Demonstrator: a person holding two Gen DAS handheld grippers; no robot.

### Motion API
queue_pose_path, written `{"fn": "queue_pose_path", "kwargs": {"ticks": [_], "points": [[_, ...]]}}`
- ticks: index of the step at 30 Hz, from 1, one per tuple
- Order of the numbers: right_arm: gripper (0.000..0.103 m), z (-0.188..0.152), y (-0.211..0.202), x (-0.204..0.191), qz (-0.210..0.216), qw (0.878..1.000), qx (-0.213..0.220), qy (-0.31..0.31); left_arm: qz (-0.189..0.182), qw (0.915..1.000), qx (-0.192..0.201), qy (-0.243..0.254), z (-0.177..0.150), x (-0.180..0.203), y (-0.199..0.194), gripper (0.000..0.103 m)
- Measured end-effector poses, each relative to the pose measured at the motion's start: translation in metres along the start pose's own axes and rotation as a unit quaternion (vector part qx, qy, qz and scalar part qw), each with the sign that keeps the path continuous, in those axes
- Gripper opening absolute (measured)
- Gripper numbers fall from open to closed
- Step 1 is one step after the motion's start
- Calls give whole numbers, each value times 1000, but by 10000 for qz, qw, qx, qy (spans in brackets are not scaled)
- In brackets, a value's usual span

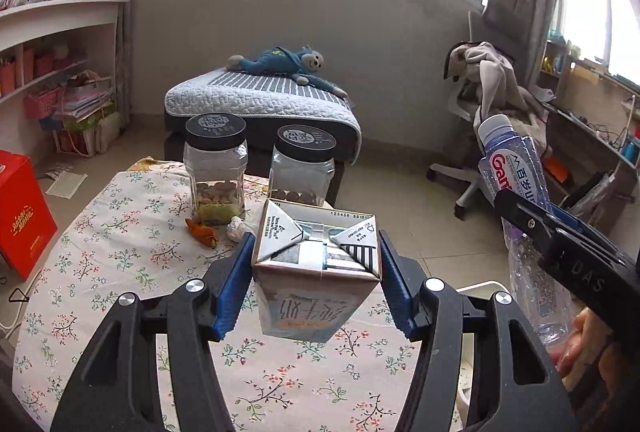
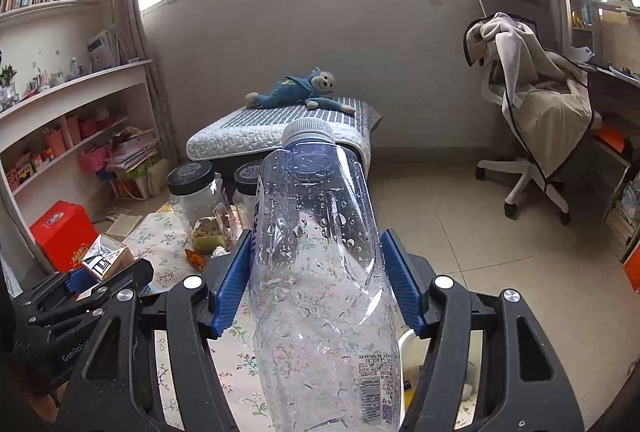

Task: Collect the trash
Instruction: 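Lift the milk carton with left tool while right tool lifts the plastic bottle, then open the left tool over the bin to drop the milk carton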

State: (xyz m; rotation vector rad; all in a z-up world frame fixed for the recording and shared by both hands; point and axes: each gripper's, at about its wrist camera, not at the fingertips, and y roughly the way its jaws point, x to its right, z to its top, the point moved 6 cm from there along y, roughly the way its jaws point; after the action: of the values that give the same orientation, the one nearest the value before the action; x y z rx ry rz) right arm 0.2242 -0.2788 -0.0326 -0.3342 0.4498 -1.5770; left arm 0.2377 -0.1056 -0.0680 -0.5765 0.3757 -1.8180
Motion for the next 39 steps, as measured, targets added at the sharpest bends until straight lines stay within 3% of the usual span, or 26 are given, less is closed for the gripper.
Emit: {"fn": "queue_pose_path", "kwargs": {"ticks": [11, 15, 19, 25, 34, 39], "points": [[61, -15, -3, 97, -799, 9939, -307, 688, -390, 9986, -268, 251, -17, 69, 16, 59], [83, -20, -7, 131, -1082, 9882, -370, 1018, -554, 9973, -363, 303, -19, 95, 23, 59], [93, -19, -23, 163, -1379, 9800, -177, 1424, -780, 9953, -453, 362, -19, 126, 30, 59], [96, -24, -43, 209, -1645, 9632, -26, 2126, -1098, 9907, -619, 504, -28, 181, 40, 59], [96, -32, -64, 251, -1899, 9451, 157, 2654, -1553, 9810, -1002, 596, -43, 249, 54, 59], [96, -35, -74, 266, -2004, 9364, 277, 2868, -1661, 9741, -1381, 671, -57, 269, 63, 71]]}}
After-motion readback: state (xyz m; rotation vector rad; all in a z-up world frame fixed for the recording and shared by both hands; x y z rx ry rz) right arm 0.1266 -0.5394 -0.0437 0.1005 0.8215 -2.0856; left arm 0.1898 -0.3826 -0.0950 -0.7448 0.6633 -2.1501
